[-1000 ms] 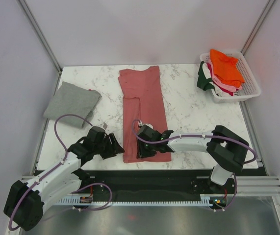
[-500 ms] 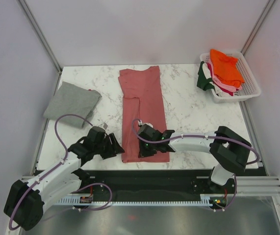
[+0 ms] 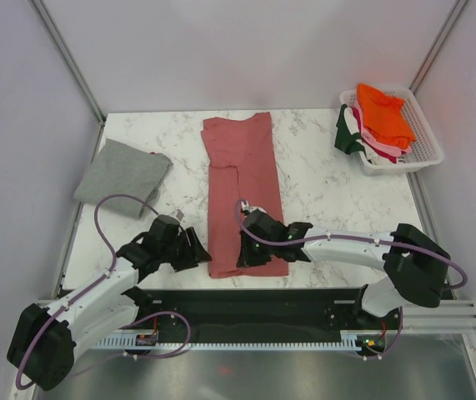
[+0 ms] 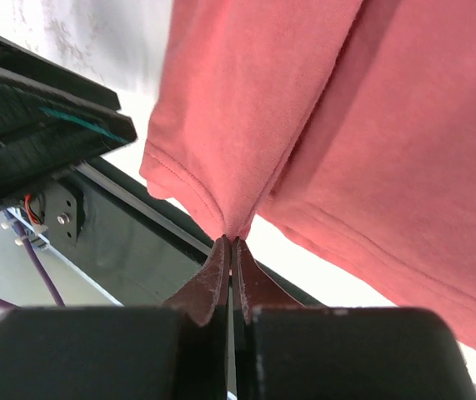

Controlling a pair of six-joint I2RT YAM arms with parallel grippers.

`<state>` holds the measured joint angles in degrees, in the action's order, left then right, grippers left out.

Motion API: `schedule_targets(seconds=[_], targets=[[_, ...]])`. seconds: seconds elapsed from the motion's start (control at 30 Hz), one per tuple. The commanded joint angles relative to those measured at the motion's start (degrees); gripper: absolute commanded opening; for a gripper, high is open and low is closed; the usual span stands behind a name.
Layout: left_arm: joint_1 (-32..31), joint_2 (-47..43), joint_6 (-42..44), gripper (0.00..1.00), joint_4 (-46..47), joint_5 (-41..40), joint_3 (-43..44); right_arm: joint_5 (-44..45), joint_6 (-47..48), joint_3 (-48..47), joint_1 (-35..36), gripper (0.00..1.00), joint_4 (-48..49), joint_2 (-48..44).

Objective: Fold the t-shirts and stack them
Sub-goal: Fold the tshirt

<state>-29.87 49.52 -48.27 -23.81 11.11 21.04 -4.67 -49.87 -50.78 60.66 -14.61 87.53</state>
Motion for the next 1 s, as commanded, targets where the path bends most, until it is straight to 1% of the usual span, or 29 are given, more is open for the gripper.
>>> schedule_targets(seconds=[0.0, 0.2, 0.23, 0.27, 0.3, 0.33, 0.4, 0.53, 0.6, 0.7, 0.8, 0.83, 0.97], targets=[[0.2, 0.2, 2.4, 0.6, 1.0, 1.1, 1.0, -0.2, -1.4, 2.4, 0.3, 0.01, -0.4, -3.6], [0.2, 1.2, 2.5, 0.6, 1.1, 1.2, 1.1, 0.9, -1.9, 6.3, 0.4, 0.02, -0.1, -4.6], [0.2, 1.5, 2.5, 0.6, 1.2, 1.5, 1.0, 0.9, -2.1, 6.8, 0.4, 0.05, 0.1, -4.0], [0.2, 2.1, 2.5, 0.6, 1.3, 1.7, 1.0, 0.8, -1.9, 6.8, 0.4, 0.11, 0.0, -3.8], [0.2, 2.4, 2.5, 0.59, 1.5, 2.1, 0.9, 0.8, -1.9, 6.9, 0.3, 0.2, 0.1, -3.5], [0.2, 2.7, 2.4, 0.59, 1.7, 2.7, 0.9, 1.1, -1.8, 7.1, 0.3, 0.3, 0.1, -3.4], [0.2, 3.0, 2.1, 0.59, 2.0, 3.1, 0.6, 1.9, -1.7, 7.4, 0.3, 0.36, 0.0, -3.8], [-0.3, 3.1, 0.8, 0.53, 4.3, 5.4, -0.6, 4.0, -1.2, 7.6, 0.2, 0.38, -1.3, -6.3], [-0.6, 3.4, 0.4, 0.52, 4.7, 5.7, -0.8, 4.3, -0.5, 7.6, -0.2, 0.37, -3.6, -7.2], [-1.6, 3.8, -0.5, 0.52, 5.6, 6.0, -1.1, 7.0, 0.6, 8.6, -1.9, 0.36, -6.6, -9.8], [-2.8, 4.9, -1.6, 0.52, 7.1, 6.5, -1.3, 7.5, 2.2, 11.1, -5.0, 0.36, -8.6, -14.1], [-3.3, 5.8, -1.8, 0.52, 7.4, 6.5, -1.4, 7.6, 3.0, 12.5, -7.1, 0.37, -9.1, -16.6], [-4.5, 6.9, -2.7, 0.51, 8.9, 6.8, -2.1, 7.4, 5.5, 16.1, -12.7, 0.37, -11.6, -21.5]])
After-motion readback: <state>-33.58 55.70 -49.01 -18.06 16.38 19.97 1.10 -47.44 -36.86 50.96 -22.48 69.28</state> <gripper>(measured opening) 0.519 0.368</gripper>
